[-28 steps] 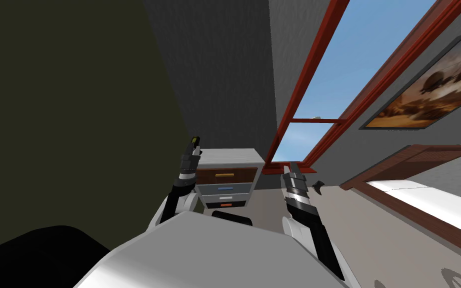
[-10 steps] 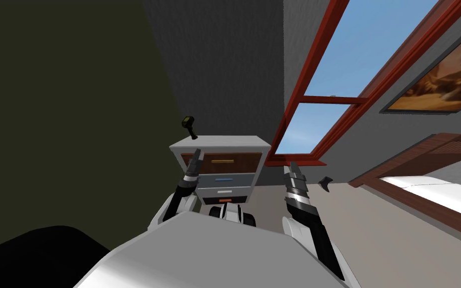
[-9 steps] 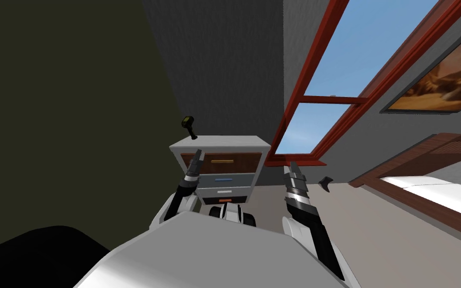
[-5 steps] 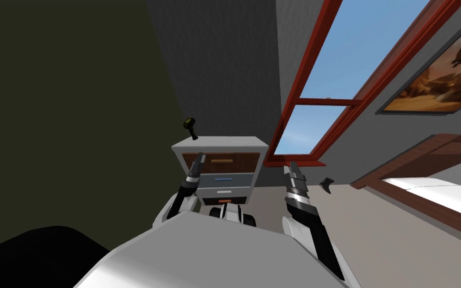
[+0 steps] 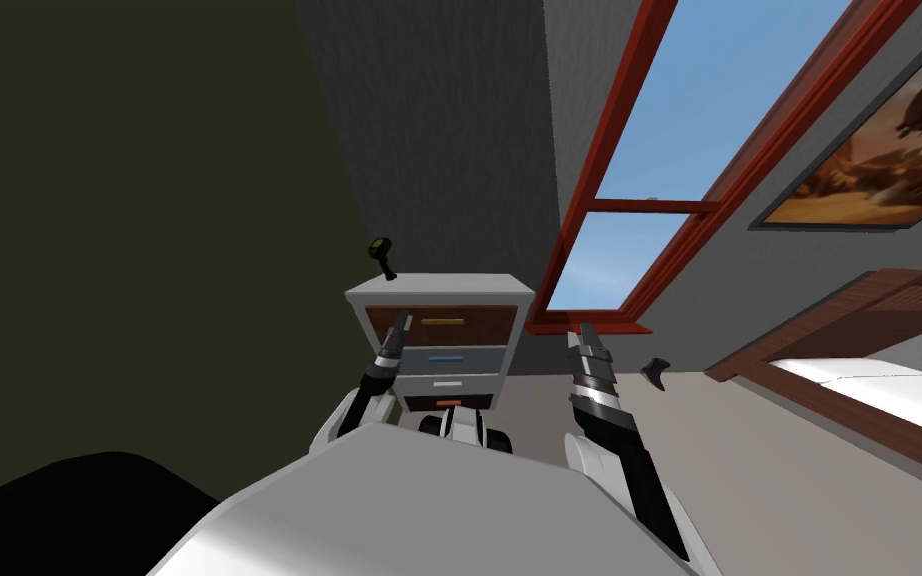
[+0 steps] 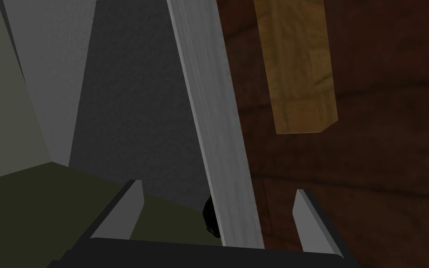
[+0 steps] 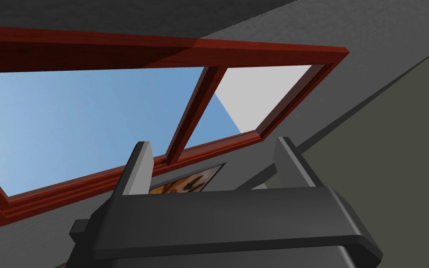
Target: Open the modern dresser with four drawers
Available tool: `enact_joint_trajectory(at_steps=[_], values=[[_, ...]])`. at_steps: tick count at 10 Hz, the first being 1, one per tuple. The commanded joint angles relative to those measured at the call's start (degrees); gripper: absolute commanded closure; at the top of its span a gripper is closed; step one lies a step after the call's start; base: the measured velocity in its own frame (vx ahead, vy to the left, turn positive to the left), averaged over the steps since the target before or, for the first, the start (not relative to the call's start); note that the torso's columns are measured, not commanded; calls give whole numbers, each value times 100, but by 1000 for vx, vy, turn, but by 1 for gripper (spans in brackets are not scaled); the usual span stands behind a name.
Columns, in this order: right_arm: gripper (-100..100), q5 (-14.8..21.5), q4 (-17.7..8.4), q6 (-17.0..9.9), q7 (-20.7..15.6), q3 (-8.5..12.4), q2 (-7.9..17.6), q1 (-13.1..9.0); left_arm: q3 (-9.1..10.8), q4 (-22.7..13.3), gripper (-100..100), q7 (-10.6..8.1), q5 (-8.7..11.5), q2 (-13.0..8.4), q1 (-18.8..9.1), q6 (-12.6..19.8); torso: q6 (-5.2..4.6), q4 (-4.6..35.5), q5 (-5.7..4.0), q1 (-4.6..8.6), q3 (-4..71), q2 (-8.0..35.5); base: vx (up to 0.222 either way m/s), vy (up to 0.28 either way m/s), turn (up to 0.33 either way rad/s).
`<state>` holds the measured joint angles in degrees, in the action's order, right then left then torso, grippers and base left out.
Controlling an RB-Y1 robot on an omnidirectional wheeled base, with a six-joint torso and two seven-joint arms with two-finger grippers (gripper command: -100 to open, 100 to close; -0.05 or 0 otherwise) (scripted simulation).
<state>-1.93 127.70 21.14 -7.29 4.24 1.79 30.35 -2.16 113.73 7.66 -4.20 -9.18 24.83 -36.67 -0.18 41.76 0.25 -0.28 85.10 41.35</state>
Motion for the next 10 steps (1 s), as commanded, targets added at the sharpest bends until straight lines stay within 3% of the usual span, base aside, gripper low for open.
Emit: enact_joint_trajectory(at_steps=[1, 10], values=[[0, 0, 0, 0, 0, 0, 0, 0, 2, -362, -100, 6, -3, -34, 1, -52, 0, 2, -1, 1, 0, 1, 5, -13, 20], [0, 0, 0, 0, 0, 0, 0, 0, 64, -1302, -100, 5, 8, -124, -99, -340, -9, -13, 11, -13, 13, -28, 3, -17, 8]])
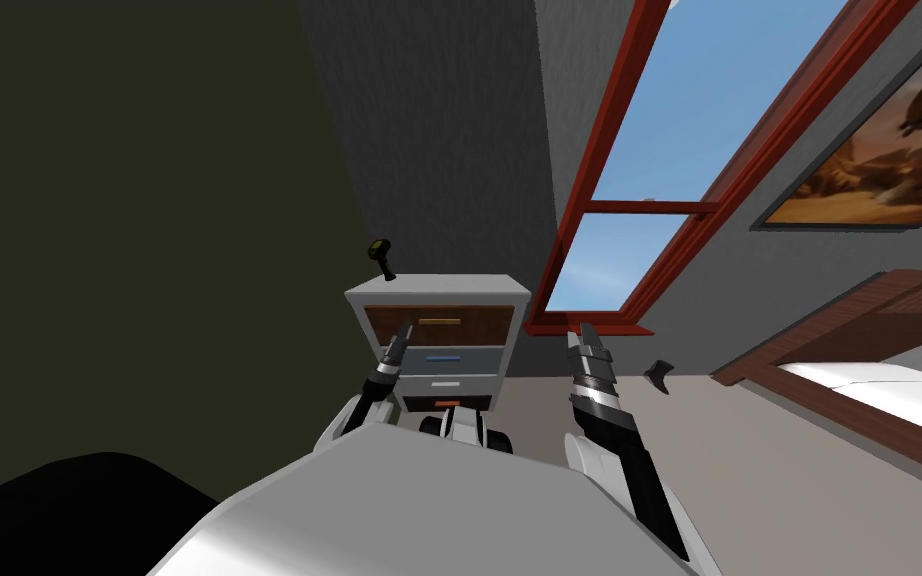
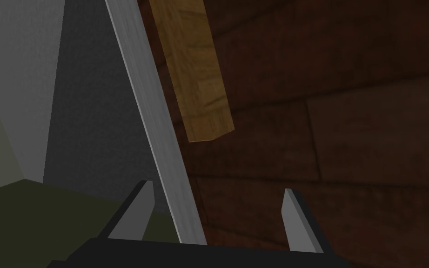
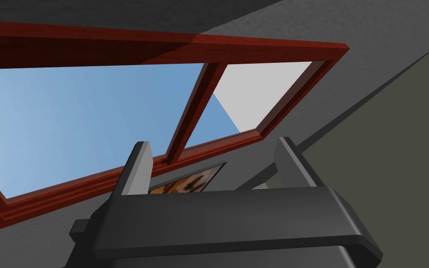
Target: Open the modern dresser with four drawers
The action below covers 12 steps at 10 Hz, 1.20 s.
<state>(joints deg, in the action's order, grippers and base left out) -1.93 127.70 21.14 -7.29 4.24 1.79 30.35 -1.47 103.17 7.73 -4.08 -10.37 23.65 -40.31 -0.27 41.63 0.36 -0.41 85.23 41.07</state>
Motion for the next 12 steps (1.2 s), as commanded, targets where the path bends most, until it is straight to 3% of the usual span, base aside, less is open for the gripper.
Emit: enact_joint_trajectory(at_steps=[1, 4, 12], values=[[0, 0, 0, 0, 0, 0, 0, 0, -5, -246, -100, -1, -4, -6, 19, 24, -1, 1, -1, 2, -1, 1, 3, -10, 3], [0, 0, 0, 0, 0, 0, 0, 0, 30, -766, -100, -1, 2, -9, -38, -142, 3, 3, -2, 4, -2, 3, 1, -18, 12], [0, 0, 0, 0, 0, 0, 0, 0, 82, -1570, -100, -1, 11, 48, -121, -389, -1, 8, 1, 0, -8, 7, 5, -19, 7]])
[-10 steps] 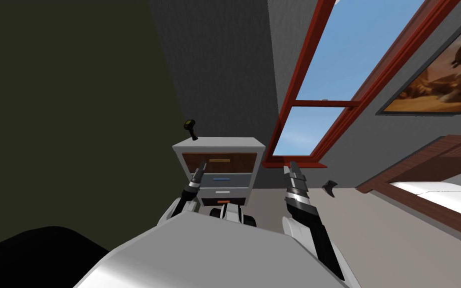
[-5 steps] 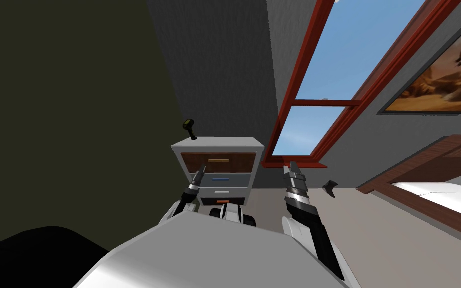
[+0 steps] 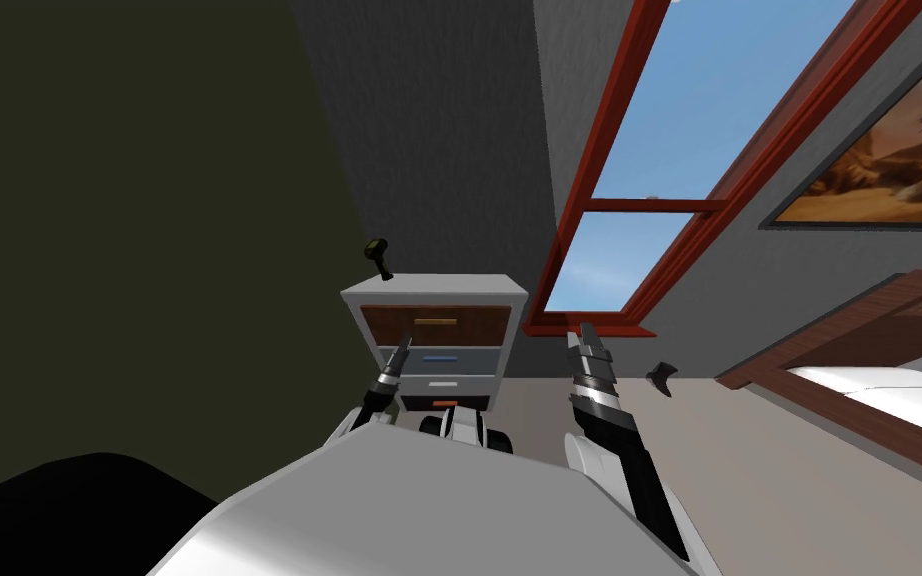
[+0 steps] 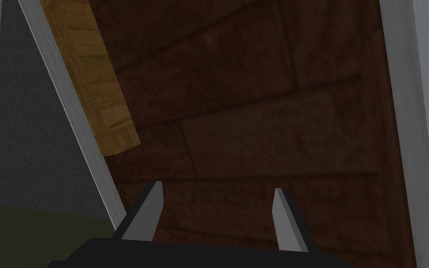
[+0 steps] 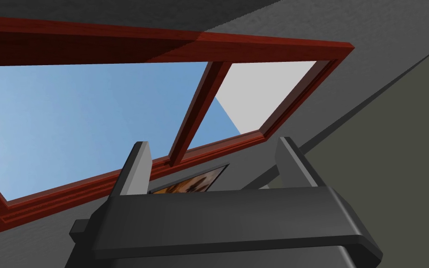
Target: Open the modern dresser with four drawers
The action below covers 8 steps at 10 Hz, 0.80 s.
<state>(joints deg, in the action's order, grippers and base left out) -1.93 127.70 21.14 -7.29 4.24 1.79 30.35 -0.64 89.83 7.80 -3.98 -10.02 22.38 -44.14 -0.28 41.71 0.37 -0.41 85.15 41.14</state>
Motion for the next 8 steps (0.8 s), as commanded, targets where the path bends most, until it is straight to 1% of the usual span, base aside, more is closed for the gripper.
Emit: enact_joint_trajectory(at_steps=[1, 2, 3, 4, 5, 6, 7, 8], values=[[0, 0, 0, 0, 0, 0, 0, 0, -1, -237, -100, -8, 0, 13, 7, -6, 3, 5, -2, 0, -3, 8, 0, 0, 0], [0, 0, 0, 0, 0, 0, 0, 0, 14, -436, -100, -8, 3, 36, -16, -73, -1, 3, 2, -5, -4, 6, 3, -14, 2], [0, 0, 0, 0, 0, 0, 0, 0, 14, -453, -100, -8, 3, 36, -16, -73, 3, 4, 0, -4, -4, 6, 5, -13, 6], [0, 0, 0, 0, 0, 0, 0, 0, 28, -620, -100, -8, 5, 62, -40, -142, 3, 5, 0, -4, -5, 7, 4, -17, 18], [0, 0, 0, 0, 0, 0, 0, 0, 28, -674, -100, -8, 5, 62, -40, -142, 1, 5, 0, -2, -5, 7, 6, -23, 7], [0, 0, 0, 0, 0, 0, 0, 0, 43, -881, -100, -8, 8, 90, -63, -212, 2, 6, -1, -2, -6, 7, 9, -24, 10], [0, 0, 0, 0, 0, 0, 0, 0, 43, -898, -100, -8, 8, 90, -63, -212, 2, 7, 0, -3, -7, 8, 6, -9, 5], [0, 0, 0, 0, 0, 0, 0, 0, 58, -1104, -100, -8, 10, 122, -87, -283, 0, 9, 1, -8, -8, 11, 5, -7, 3]])
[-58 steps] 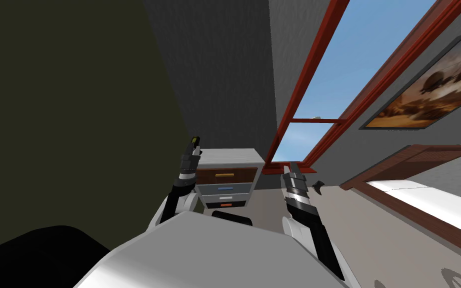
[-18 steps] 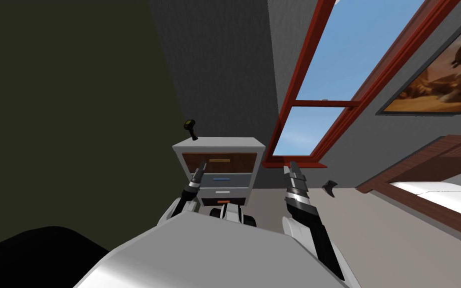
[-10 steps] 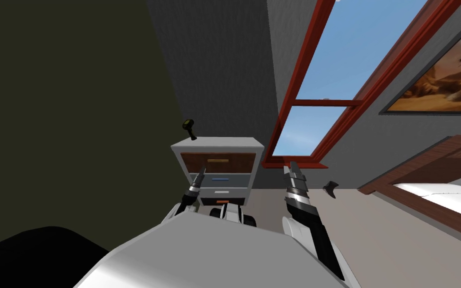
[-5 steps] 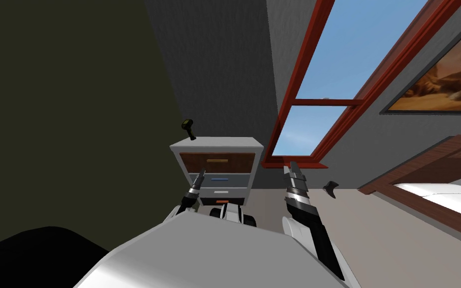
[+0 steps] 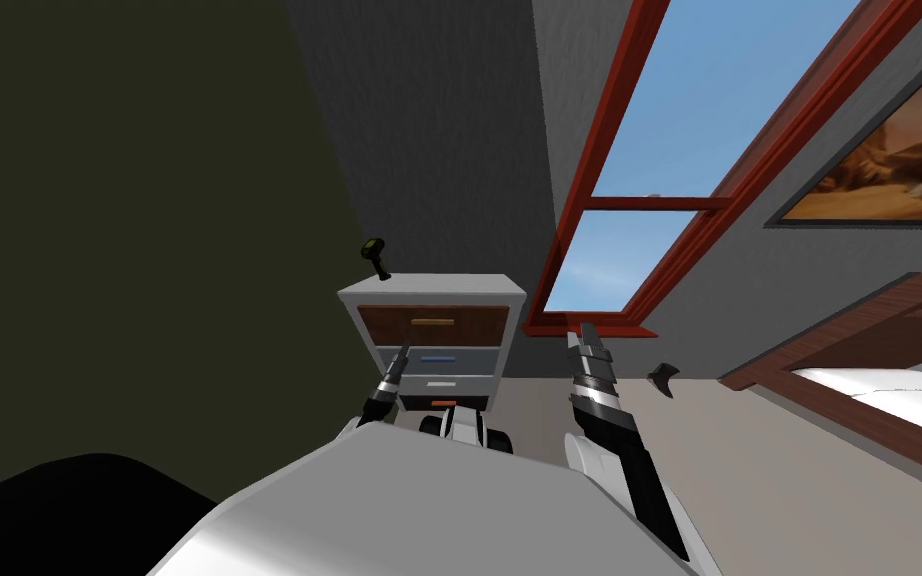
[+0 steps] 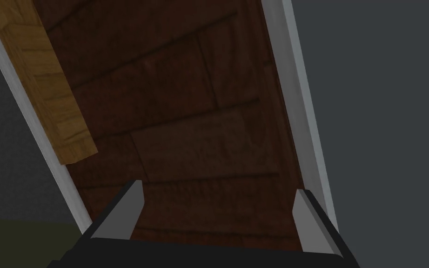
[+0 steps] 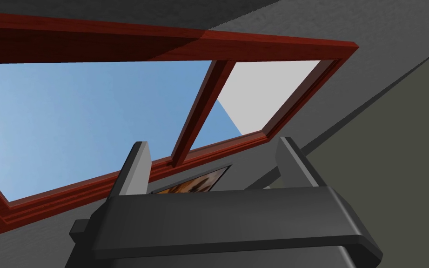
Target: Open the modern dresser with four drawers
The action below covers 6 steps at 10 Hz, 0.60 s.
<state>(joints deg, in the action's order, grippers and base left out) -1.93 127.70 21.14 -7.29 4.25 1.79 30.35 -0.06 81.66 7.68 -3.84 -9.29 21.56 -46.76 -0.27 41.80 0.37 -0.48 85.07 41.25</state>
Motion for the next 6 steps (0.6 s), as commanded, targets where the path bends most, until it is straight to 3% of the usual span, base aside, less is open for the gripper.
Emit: enact_joint_trajectory(at_steps=[1, 6], values=[[0, 0, 0, 0, 0, 0, 0, 0, 15, -510, -100, 4, -2, 86, -28, -90, 5, 6, -4, 7, -6, 13, 13, -19, 0], [0, 0, 0, 0, 0, 0, 0, 0, 56, -1147, -100, 4, 5, 224, -93, -287, 25, 44, -33, 43, -46, 95, 13, -26, 8]])
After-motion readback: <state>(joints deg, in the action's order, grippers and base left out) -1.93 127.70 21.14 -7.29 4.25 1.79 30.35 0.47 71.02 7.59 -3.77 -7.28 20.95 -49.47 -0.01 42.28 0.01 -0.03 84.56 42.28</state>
